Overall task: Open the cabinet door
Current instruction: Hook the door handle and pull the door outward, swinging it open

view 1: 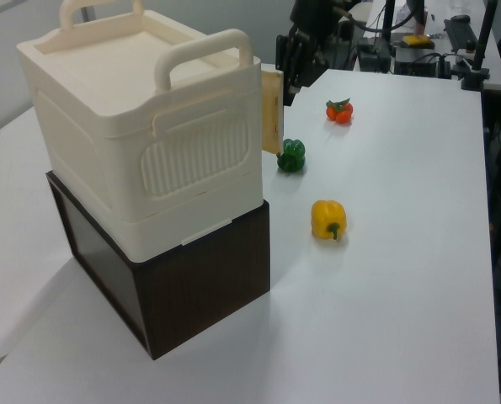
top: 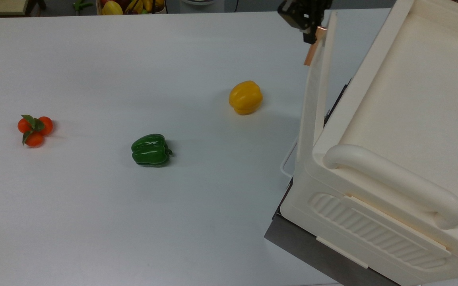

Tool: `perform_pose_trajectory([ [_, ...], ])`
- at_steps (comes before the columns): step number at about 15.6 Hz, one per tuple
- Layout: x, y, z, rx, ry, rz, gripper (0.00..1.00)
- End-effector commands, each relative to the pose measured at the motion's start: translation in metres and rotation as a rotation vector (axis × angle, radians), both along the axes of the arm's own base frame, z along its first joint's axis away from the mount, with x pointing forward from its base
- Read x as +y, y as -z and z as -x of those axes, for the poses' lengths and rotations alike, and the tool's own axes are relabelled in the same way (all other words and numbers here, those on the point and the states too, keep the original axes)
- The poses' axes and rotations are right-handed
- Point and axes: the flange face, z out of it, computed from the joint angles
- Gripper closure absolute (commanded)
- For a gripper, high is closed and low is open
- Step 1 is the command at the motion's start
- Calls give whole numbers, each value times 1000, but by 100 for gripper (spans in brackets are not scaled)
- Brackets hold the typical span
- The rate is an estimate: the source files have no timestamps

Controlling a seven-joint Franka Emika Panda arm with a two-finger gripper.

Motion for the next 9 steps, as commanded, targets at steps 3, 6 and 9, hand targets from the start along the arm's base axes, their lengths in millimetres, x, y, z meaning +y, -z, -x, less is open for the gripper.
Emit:
perform_pose_trajectory([
  [3, -58, 7, 2, 91, 91, 40, 99],
  [6, -98, 8, -8, 104, 160, 44, 91],
  [9, -141, 15, -22, 103, 236, 36, 89],
])
